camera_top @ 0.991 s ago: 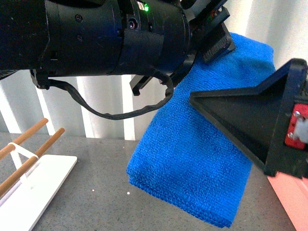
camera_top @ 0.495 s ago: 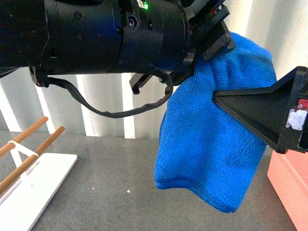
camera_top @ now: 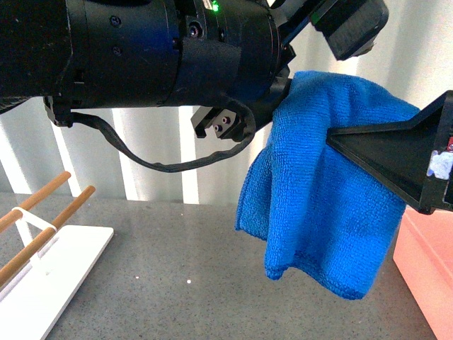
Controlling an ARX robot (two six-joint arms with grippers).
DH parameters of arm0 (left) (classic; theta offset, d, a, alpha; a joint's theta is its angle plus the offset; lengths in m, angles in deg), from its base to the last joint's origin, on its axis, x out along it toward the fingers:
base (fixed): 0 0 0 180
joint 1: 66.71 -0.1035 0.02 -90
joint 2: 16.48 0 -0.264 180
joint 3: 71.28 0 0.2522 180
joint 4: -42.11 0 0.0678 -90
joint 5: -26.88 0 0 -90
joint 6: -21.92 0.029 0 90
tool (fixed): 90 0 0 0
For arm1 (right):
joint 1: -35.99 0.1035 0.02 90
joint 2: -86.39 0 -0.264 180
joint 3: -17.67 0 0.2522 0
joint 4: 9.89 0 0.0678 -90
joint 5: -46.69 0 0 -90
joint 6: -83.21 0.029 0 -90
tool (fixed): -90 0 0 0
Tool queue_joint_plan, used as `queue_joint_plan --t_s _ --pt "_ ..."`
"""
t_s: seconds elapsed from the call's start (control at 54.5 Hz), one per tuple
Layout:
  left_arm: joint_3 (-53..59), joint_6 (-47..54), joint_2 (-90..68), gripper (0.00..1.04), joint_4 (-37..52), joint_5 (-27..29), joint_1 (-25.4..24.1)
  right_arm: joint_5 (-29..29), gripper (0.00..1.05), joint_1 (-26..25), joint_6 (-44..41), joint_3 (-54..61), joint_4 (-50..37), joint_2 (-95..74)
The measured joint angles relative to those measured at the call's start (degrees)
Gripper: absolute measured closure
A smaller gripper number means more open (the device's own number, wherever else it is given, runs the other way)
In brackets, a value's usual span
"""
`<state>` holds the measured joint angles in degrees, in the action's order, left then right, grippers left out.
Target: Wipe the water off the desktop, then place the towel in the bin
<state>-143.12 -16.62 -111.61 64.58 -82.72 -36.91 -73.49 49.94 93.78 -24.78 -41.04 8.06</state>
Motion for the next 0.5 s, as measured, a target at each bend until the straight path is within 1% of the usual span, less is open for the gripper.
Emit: queue_joint_plan --t_s 0.147,0.183,0.257,0.495 --pt "0.0 -0.1 0.0 0.08 0.0 0.0 0.0 0.1 1.00 -0.2 -0.3 0.0 0.3 0.2" --pt "0.0 -0.1 0.0 0.05 0.0 0.0 0.0 0.1 1.00 -0.3 -0.3 0.0 0.3 0.3" --pt "0.0 -0.2 0.0 0.07 0.0 0.0 0.0 0.1 1.00 -0.5 -0.3 0.0 0.3 0.4" --pt "0.0 -0.2 0.0 0.07 0.0 0.0 0.0 0.0 1.00 -1.1 -0.5 0.0 0.3 0.6"
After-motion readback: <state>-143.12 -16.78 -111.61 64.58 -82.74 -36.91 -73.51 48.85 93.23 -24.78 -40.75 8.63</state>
